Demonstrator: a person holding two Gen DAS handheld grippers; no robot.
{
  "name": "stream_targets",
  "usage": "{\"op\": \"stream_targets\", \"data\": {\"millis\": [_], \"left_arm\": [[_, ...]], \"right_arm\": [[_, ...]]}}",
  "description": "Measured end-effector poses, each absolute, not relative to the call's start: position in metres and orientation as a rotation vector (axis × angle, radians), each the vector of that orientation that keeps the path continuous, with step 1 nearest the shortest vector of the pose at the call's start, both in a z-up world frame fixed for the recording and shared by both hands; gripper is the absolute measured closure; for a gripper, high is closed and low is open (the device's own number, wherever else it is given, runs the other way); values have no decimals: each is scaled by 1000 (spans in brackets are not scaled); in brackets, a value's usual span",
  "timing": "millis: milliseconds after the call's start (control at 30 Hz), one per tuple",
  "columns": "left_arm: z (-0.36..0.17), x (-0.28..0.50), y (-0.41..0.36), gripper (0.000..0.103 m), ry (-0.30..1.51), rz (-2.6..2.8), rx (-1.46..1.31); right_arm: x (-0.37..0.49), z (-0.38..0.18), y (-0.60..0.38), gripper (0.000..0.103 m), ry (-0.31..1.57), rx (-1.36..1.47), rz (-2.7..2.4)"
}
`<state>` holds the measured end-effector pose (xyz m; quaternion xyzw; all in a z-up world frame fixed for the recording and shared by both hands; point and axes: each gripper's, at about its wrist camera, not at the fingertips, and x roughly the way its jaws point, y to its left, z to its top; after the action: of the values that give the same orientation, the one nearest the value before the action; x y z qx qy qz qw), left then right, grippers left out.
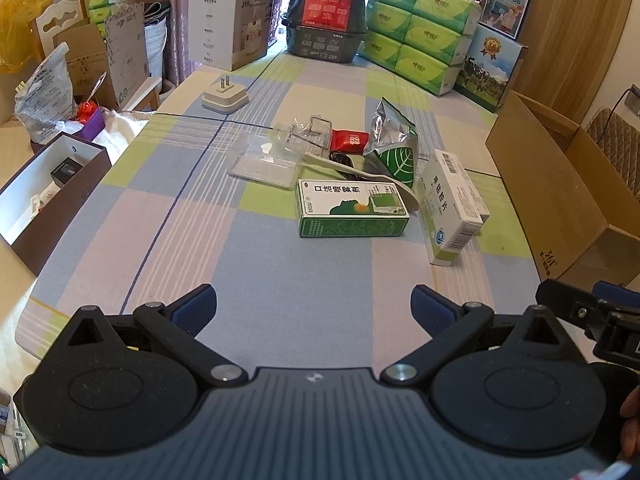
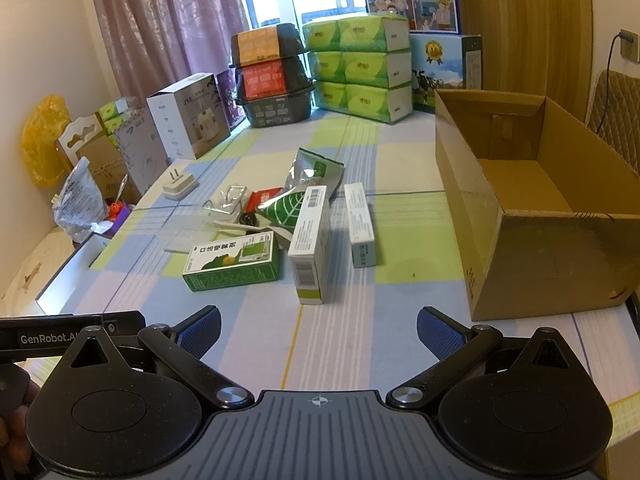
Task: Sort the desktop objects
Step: 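Move both tools toward the medicine boxes on the table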
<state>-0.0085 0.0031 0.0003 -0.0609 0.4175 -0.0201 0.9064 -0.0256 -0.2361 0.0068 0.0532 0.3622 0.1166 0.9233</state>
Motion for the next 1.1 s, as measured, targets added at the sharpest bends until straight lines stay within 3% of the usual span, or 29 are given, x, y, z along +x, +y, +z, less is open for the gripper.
{"op": "stream_targets", "data": {"millis": [1100], "left_arm": [[-2, -3, 12, 1, 899, -71, -165]], "right_arm": [[-12, 13, -230, 2, 687, 93, 227]]}}
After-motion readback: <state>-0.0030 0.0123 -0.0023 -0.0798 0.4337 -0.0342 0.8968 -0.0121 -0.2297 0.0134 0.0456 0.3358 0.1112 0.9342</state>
